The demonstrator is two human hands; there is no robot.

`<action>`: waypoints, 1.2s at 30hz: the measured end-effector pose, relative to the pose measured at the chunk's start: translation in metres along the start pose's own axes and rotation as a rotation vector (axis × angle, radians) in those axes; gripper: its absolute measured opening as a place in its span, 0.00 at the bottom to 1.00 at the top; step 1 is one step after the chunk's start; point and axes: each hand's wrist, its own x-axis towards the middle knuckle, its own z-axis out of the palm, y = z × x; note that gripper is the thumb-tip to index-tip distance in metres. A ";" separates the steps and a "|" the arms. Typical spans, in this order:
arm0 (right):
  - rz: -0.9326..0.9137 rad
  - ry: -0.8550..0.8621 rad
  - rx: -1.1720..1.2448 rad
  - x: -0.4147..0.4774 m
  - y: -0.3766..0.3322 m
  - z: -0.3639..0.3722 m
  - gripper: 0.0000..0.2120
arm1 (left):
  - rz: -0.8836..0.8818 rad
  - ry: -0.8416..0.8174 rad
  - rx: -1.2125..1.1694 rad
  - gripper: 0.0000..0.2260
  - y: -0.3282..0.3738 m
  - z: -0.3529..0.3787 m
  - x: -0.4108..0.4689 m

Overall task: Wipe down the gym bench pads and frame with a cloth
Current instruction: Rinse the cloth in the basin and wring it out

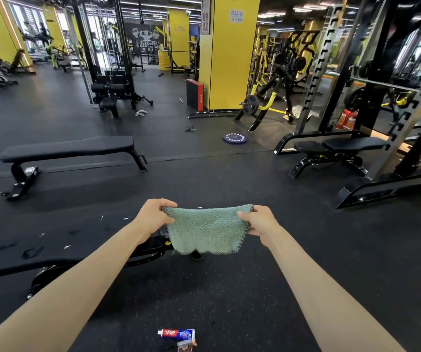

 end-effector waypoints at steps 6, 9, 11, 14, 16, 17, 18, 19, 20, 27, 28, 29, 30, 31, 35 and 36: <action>-0.027 0.088 -0.040 -0.006 -0.008 0.008 0.23 | 0.124 0.136 0.333 0.13 0.003 -0.018 -0.001; -0.127 0.050 -0.173 -0.013 -0.015 0.019 0.19 | 0.168 0.157 0.436 0.11 0.003 -0.031 -0.006; -0.180 0.016 -0.264 -0.022 -0.020 0.029 0.12 | 0.168 0.156 0.459 0.12 0.000 -0.045 -0.007; -0.232 0.043 -0.395 -0.033 -0.024 0.047 0.12 | 0.182 0.092 0.505 0.13 -0.007 -0.067 -0.007; -0.257 0.068 -0.519 -0.043 -0.026 0.060 0.17 | 0.194 0.056 0.536 0.10 -0.013 -0.083 -0.008; -0.264 0.076 -0.568 -0.049 -0.027 0.066 0.17 | 0.207 0.044 0.549 0.09 -0.016 -0.091 -0.008; -0.273 0.089 -0.598 -0.055 -0.027 0.072 0.16 | 0.220 0.021 0.565 0.08 -0.019 -0.099 -0.008; -0.278 0.107 -0.616 -0.062 -0.027 0.078 0.13 | 0.235 -0.016 0.589 0.08 -0.023 -0.107 -0.009; -0.290 0.130 -0.625 -0.067 -0.027 0.083 0.09 | 0.243 -0.061 0.602 0.08 -0.026 -0.115 -0.010; -0.136 0.003 0.094 -0.097 -0.016 0.108 0.08 | 0.018 -0.235 -0.198 0.06 -0.044 -0.152 -0.022; -0.133 0.023 0.147 -0.100 -0.011 0.112 0.10 | -0.009 -0.258 -0.278 0.06 -0.047 -0.152 -0.023; -0.148 0.071 0.144 -0.104 -0.006 0.116 0.09 | -0.021 -0.255 -0.332 0.06 -0.051 -0.150 -0.023; -0.167 0.140 0.096 -0.106 0.000 0.121 0.08 | -0.019 -0.217 -0.353 0.06 -0.053 -0.146 -0.024; -0.188 0.210 0.033 -0.109 0.004 0.126 0.06 | 0.003 -0.142 -0.322 0.06 -0.055 -0.140 -0.024; -0.331 0.448 -0.131 -0.122 0.015 0.139 0.06 | 0.111 0.069 -0.115 0.08 -0.054 -0.111 -0.034; -0.359 0.509 -0.124 -0.126 0.015 0.140 0.06 | 0.119 0.077 -0.114 0.08 -0.053 -0.102 -0.037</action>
